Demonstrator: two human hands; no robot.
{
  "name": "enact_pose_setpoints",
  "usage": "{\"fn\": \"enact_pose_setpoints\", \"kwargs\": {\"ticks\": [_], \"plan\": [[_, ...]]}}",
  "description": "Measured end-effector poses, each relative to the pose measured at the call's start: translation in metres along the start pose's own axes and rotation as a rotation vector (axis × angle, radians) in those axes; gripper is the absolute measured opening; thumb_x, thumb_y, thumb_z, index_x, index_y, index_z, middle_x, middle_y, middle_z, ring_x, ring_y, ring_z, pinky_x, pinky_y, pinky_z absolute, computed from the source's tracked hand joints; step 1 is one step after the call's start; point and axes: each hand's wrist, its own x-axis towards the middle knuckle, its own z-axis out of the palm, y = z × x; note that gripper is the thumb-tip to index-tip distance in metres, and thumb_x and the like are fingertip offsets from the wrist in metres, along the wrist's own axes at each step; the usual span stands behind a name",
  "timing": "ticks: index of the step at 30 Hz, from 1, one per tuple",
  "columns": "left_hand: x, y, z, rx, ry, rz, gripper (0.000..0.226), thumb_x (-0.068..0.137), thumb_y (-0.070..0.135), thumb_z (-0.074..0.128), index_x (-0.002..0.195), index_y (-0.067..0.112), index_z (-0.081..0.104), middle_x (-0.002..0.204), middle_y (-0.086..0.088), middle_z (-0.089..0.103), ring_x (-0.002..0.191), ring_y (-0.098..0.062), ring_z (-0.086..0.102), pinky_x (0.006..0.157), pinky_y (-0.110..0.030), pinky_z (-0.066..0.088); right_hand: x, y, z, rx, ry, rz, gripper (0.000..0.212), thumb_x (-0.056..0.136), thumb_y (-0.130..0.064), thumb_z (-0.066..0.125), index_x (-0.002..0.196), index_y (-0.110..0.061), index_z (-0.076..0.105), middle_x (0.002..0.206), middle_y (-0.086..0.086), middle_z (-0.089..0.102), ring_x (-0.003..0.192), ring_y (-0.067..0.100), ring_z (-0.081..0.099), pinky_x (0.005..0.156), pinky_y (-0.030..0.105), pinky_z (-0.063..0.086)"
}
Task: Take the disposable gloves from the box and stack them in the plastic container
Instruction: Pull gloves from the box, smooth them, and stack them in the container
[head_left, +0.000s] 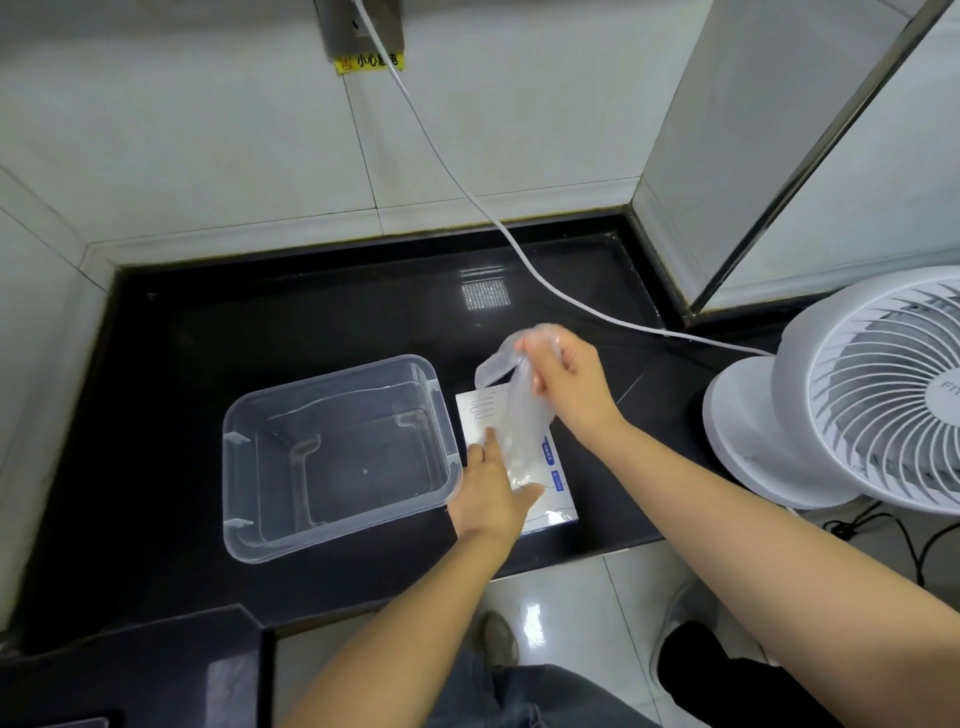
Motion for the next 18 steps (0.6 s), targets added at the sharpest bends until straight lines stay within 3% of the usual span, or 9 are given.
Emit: {"fn": "enact_pose_setpoints", "kwargs": {"ticks": [2, 5, 7, 10, 13, 15, 18], "plan": [[-0.001, 0.002, -0.001, 0.047, -0.013, 0.008, 0.094, 0.088, 0.051, 0.064, 0.156, 0.022, 0.007, 0.152, 0.000, 0.028, 0.131, -0.022, 0.046, 0.086, -0.035, 0.053, 0.007, -0.007, -0.002, 0.045, 0.069, 0.041, 0.027, 0.101, -0.016, 0.045, 0.096, -0.006, 0.069, 0.083, 0.012, 0.070, 0.080, 0.022, 0.065, 0.078, 0.028, 0.053], [0.000, 0.004, -0.004, 0.072, -0.068, 0.006, 0.095, 0.089, 0.050, 0.063, 0.156, 0.017, 0.005, 0.155, -0.004, 0.023, 0.133, -0.026, 0.045, 0.091, -0.037, 0.051, 0.007, -0.005, -0.003, -0.034, -0.033, 0.227, 0.037, 0.104, -0.030, 0.040, 0.108, -0.008, 0.069, 0.091, 0.017, 0.074, 0.085, 0.023, 0.072, 0.089, 0.045, 0.056], [0.002, 0.007, -0.009, -0.001, -0.132, 0.000, 0.093, 0.086, 0.049, 0.065, 0.154, 0.014, 0.013, 0.153, -0.007, 0.025, 0.129, -0.028, 0.047, 0.095, -0.039, 0.050, 0.001, -0.001, -0.007, 0.010, -0.077, 0.305, 0.038, 0.103, -0.035, 0.042, 0.111, -0.010, 0.069, 0.087, 0.017, 0.074, 0.082, 0.025, 0.074, 0.091, 0.050, 0.055], [-0.005, 0.016, -0.023, -0.319, -0.190, 0.059, 0.087, 0.076, 0.056, 0.070, 0.145, 0.018, 0.033, 0.142, -0.004, 0.040, 0.121, -0.024, 0.050, 0.099, -0.040, 0.047, -0.007, -0.010, -0.015, 0.112, -0.127, 0.243, 0.036, 0.100, -0.033, 0.046, 0.109, -0.010, 0.072, 0.104, 0.006, 0.075, 0.104, 0.018, 0.069, 0.102, 0.045, 0.049], [-0.011, 0.031, -0.051, -0.729, -0.145, 0.080, 0.065, 0.081, 0.063, 0.062, 0.129, 0.020, 0.052, 0.126, 0.003, 0.056, 0.112, -0.017, 0.056, 0.096, -0.034, 0.047, -0.008, -0.028, -0.018, 0.157, -0.226, 0.111, 0.035, 0.101, -0.027, 0.042, 0.114, -0.018, 0.073, 0.123, -0.005, 0.069, 0.123, 0.011, 0.058, 0.109, 0.039, 0.038], [-0.009, 0.034, -0.071, -0.889, -0.086, 0.048, 0.060, 0.081, 0.066, 0.059, 0.117, 0.019, 0.062, 0.113, 0.002, 0.065, 0.103, -0.015, 0.062, 0.092, -0.033, 0.050, -0.008, -0.038, -0.015, 0.189, -0.277, 0.104, 0.035, 0.103, -0.031, 0.041, 0.117, -0.022, 0.072, 0.124, -0.001, 0.069, 0.120, 0.020, 0.061, 0.108, 0.048, 0.043], [-0.004, 0.030, -0.098, -1.151, -0.051, -0.128, 0.031, 0.088, 0.040, 0.068, 0.108, 0.016, 0.069, 0.101, -0.001, 0.071, 0.091, -0.015, 0.067, 0.074, -0.027, 0.053, -0.009, -0.046, -0.002, 0.236, -0.277, 0.142, 0.031, 0.104, -0.026, 0.044, 0.110, -0.036, 0.073, 0.111, 0.007, 0.072, 0.108, 0.024, 0.067, 0.102, 0.056, 0.048]]}}
